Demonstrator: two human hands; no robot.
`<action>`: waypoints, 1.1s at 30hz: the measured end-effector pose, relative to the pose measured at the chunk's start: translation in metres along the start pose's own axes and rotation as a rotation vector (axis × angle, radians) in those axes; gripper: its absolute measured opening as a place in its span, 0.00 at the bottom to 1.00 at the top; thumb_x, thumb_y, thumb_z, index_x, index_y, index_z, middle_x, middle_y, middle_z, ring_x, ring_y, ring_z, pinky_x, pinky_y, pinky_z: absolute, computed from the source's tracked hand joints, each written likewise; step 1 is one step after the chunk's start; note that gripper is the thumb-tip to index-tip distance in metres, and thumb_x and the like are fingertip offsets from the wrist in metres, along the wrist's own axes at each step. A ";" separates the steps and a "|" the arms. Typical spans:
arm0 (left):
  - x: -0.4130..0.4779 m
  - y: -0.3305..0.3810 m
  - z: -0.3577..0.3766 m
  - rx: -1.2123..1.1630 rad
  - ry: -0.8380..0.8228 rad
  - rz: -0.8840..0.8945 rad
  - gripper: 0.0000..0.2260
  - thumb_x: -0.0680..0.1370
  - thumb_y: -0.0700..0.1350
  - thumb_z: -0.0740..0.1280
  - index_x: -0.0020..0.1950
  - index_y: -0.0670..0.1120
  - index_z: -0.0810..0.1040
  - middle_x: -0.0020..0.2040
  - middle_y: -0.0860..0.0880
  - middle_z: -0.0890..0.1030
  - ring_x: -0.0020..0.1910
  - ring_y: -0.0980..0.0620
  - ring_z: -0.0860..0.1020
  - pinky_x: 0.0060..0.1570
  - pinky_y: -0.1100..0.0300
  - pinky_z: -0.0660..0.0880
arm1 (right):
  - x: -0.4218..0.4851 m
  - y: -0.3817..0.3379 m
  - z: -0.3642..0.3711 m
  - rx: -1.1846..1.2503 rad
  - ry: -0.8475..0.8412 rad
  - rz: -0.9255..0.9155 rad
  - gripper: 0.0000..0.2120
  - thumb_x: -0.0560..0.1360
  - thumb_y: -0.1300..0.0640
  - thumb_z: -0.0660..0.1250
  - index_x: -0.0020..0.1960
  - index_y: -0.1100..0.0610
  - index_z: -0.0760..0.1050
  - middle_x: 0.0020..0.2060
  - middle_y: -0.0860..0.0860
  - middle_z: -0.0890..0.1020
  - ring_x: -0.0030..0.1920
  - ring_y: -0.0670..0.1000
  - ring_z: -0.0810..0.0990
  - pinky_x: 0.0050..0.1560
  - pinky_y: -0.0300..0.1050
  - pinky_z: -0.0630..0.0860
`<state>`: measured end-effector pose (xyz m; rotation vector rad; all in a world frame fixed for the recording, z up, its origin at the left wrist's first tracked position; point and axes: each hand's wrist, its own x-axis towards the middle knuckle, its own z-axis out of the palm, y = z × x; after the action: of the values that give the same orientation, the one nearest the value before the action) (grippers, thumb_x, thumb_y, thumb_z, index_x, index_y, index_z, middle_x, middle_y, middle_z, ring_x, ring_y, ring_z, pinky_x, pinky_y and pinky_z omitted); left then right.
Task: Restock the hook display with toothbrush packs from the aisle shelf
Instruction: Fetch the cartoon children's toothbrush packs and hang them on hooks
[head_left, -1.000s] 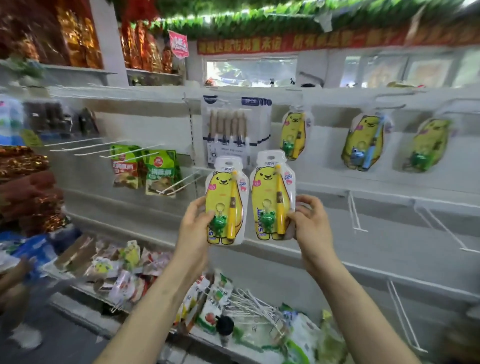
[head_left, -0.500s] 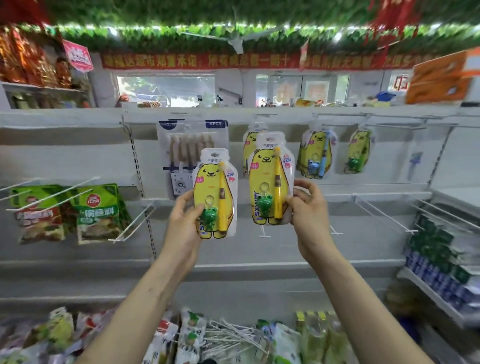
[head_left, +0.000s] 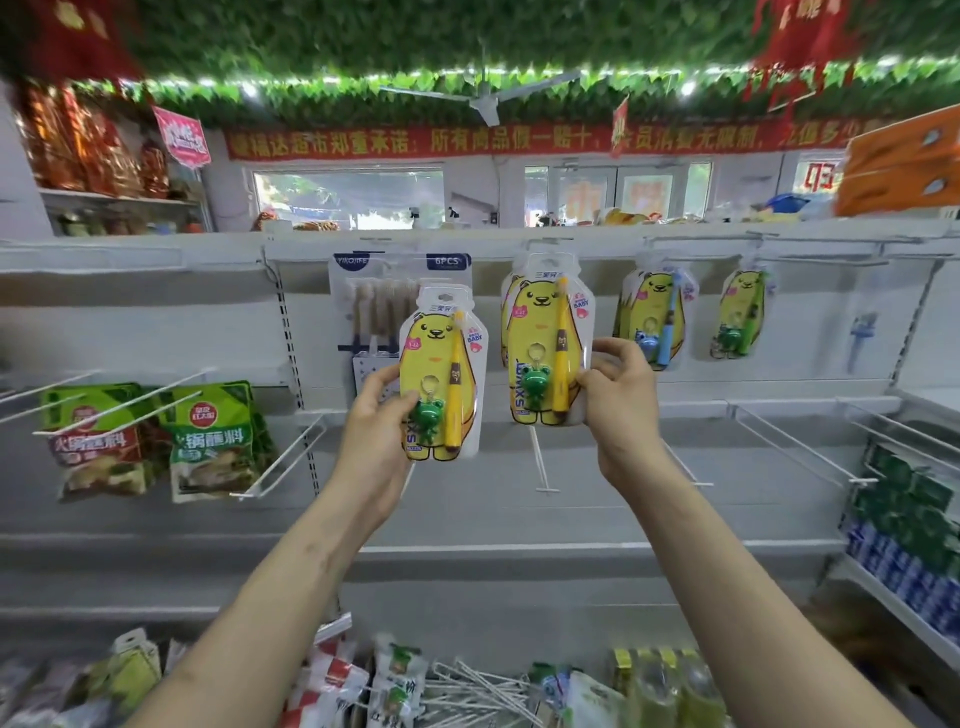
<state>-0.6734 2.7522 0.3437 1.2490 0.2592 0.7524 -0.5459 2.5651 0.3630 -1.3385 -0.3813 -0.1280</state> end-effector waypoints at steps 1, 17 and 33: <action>0.002 -0.001 0.000 0.006 0.002 0.001 0.15 0.86 0.35 0.59 0.68 0.49 0.76 0.52 0.45 0.88 0.50 0.45 0.86 0.54 0.43 0.81 | 0.001 0.002 0.000 0.001 0.002 -0.001 0.16 0.82 0.69 0.60 0.66 0.56 0.72 0.51 0.49 0.85 0.43 0.40 0.86 0.36 0.41 0.83; 0.027 -0.009 0.012 0.038 0.056 -0.003 0.14 0.86 0.36 0.59 0.66 0.52 0.76 0.60 0.45 0.86 0.57 0.40 0.86 0.59 0.31 0.78 | 0.080 0.031 0.032 -0.074 -0.033 0.156 0.12 0.83 0.66 0.58 0.63 0.55 0.71 0.53 0.54 0.82 0.48 0.51 0.85 0.39 0.50 0.84; 0.021 -0.017 0.010 0.067 0.074 0.036 0.15 0.86 0.37 0.59 0.69 0.51 0.76 0.62 0.44 0.84 0.59 0.40 0.85 0.62 0.32 0.78 | 0.116 0.060 0.037 -0.013 -0.076 0.477 0.15 0.84 0.65 0.56 0.70 0.63 0.69 0.53 0.56 0.74 0.54 0.57 0.75 0.61 0.56 0.82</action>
<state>-0.6459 2.7566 0.3356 1.2933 0.3257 0.8277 -0.4268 2.6296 0.3539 -1.4151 -0.1165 0.3185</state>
